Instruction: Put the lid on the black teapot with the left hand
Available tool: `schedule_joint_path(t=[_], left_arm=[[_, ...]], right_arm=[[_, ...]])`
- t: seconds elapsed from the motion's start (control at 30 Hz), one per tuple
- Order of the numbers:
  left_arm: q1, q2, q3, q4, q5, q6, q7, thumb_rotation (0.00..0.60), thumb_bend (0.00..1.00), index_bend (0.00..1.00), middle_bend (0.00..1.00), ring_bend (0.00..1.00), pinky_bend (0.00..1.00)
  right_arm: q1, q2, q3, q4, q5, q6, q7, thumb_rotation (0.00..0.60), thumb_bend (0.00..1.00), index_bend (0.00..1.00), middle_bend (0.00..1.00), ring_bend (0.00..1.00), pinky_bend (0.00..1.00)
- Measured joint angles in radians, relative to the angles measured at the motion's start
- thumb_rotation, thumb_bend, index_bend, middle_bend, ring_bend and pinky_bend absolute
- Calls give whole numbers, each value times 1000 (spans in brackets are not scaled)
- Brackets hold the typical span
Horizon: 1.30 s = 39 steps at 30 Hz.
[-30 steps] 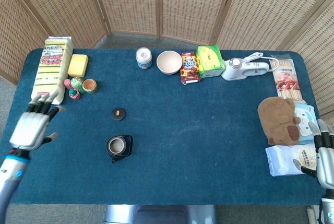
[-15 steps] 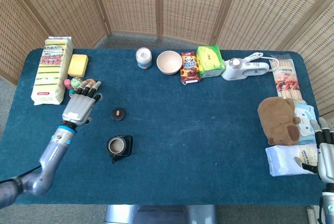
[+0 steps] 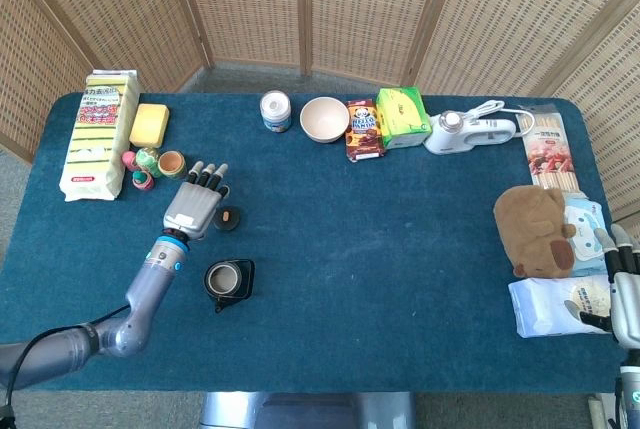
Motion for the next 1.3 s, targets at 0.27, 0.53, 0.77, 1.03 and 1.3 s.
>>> schedule_joint_path(t=[0.27, 0.53, 0.77, 1.03, 1.3], left_arm=[[-63, -30, 10, -2, -151, 31, 113, 600, 138, 305, 0, 0, 0], [-102, -64, 27, 27, -203, 24, 114, 600, 139, 305, 0, 0, 0], [-125, -85, 42, 53, -224, 30, 127, 600, 139, 306, 0, 0, 0], [-148, -110, 59, 83, -248, 41, 144, 600, 138, 305, 0, 0, 0], [-159, -135, 72, 107, -268, 50, 146, 600, 137, 306, 0, 0, 0]], right_arm=[[1, 8, 1, 0, -1, -3, 25, 600, 161, 0, 0, 0, 0], [1, 6, -5, 2, -8, -1, 25, 600, 161, 0, 0, 0, 0], [4, 6, -6, 2, -4, -5, 26, 600, 161, 0, 0, 0, 0], [3, 12, -4, 1, -2, -4, 41, 600, 161, 0, 0, 0, 0], [2, 18, -6, 2, -11, -3, 60, 600, 162, 3, 0, 0, 0]])
